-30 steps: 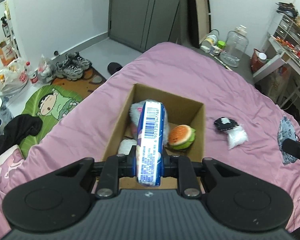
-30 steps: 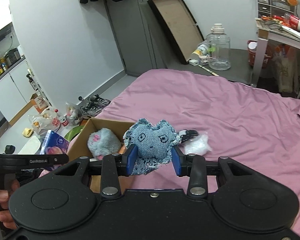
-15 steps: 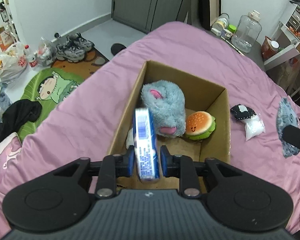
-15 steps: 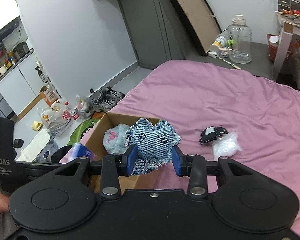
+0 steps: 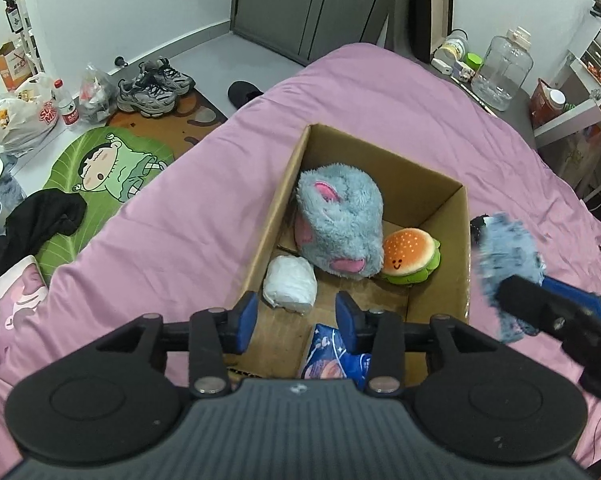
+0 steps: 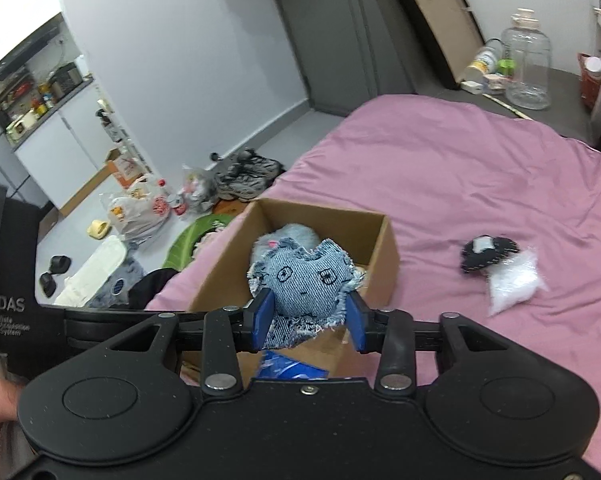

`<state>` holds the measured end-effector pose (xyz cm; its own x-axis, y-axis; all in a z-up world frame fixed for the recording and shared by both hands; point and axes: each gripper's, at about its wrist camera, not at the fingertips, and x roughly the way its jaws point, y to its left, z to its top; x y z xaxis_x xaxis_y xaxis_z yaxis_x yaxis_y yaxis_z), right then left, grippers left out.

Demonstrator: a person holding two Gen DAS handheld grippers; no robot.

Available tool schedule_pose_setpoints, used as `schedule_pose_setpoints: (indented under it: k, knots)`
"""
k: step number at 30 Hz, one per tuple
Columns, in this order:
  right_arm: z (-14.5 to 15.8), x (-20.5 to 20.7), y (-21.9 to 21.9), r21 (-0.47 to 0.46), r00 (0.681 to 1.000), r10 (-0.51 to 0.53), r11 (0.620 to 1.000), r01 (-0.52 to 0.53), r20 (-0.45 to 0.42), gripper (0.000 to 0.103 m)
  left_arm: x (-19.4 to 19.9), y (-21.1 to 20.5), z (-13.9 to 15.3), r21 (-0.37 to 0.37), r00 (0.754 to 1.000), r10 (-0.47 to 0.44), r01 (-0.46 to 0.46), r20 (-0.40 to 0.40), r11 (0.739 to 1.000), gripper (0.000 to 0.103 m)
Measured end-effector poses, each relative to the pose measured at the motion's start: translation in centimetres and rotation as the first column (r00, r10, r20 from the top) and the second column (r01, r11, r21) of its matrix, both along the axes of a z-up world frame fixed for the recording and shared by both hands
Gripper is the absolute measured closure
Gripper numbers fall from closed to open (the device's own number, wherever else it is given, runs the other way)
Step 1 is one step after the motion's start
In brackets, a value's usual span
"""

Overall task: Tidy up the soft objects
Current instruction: 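Open the left gripper into the box while the right releases the denim plush inside, then raise both grippers and move toward the black plush and clear bag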

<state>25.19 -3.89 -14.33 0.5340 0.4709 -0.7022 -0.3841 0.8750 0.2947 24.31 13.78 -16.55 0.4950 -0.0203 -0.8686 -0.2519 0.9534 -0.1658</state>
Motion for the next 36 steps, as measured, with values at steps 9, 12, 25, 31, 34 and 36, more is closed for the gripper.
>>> schedule_pose_setpoints:
  k: [9,12,25,31,34,36]
  knots:
    - [1.0,-0.6,-1.2,0.014,0.999,-0.035,0.999,0.035,0.005,0.049,-0.9,-1.0,2.1,0.034,0.999,-0.012,0.01,0.042,0.999,0.042]
    - [1.4,-1.1,-2.4,0.01,0.998,-0.061,0.998,0.061,0.008,0.044,-1.2,-1.8,2.7,0.038,0.999,-0.021,0.019,0.046,0.999,0.028]
    - [2.4,-3.1,-7.1,-0.055,0.991,-0.136,0.989,0.136,0.011,0.021,-2.7,-6.3,5.5,0.083,0.992,-0.09,0.083,0.084,0.993,0.012]
    - [2.8,-3.6,-9.3,-0.048,0.988,-0.152,0.987,0.152,0.015,0.017,-3.2,-8.1,6.2,0.09,0.992,-0.093,0.085,0.083,0.992,0.007]
    - [2.9,-3.6,-10.2,-0.042,0.987,-0.157,0.987,0.158,0.018,0.015,-3.6,-8.9,6.7,0.1,0.99,-0.096,0.085,0.103,0.991,0.002]
    - [3.1,-3.7,-10.8,-0.038,0.986,-0.163,0.986,0.164,0.022,0.014,-3.7,-9.3,6.9,0.105,0.989,-0.093,0.081,0.119,0.991,0.0]
